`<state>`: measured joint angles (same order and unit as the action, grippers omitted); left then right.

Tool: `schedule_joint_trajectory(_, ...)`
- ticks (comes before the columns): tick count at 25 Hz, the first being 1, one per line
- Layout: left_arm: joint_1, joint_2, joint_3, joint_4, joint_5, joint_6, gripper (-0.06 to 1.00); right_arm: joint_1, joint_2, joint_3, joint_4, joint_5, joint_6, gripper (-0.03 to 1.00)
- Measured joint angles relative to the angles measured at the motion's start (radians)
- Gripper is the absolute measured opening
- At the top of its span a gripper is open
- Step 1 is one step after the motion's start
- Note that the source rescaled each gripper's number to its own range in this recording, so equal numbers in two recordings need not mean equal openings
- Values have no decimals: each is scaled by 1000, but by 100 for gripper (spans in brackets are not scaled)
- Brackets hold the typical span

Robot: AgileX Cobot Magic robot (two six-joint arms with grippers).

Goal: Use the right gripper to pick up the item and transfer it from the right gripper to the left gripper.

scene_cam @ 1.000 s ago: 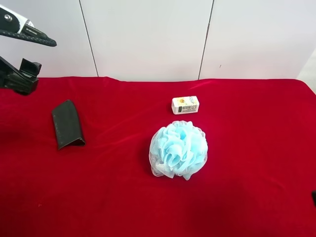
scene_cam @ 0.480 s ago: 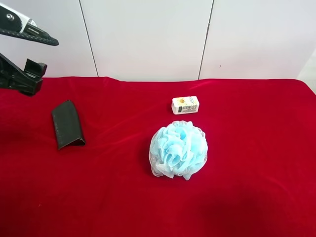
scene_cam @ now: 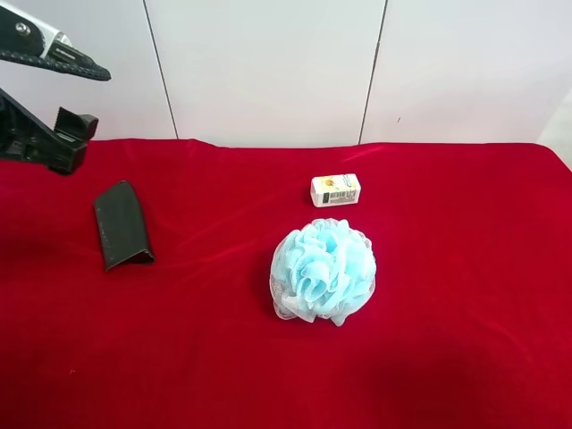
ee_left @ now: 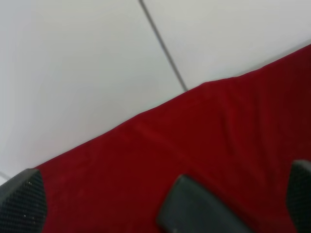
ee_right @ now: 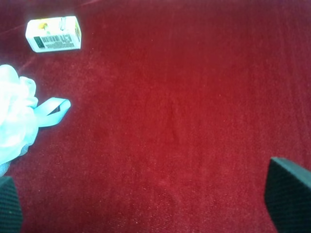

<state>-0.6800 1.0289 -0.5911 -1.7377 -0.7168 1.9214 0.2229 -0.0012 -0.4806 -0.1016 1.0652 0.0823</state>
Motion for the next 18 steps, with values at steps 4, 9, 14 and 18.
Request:
schedule_joint_trajectory(4, 0, 0, 0, 0, 33, 1, 98, 0, 0, 0, 0, 0, 0, 99)
schedule_joint_trajectory(9, 0, 0, 1, 0, 33, 40, 98, 0, 0, 0, 0, 0, 0, 99)
schedule_joint_trajectory(14, 0, -8, 13, 1, 14, 45, 98, 0, 0, 0, 0, 0, 0, 99)
schedule_joint_trajectory(18, 0, -10, 55, 58, 77, -72, 98, 0, 0, 0, 0, 0, 0, 99)
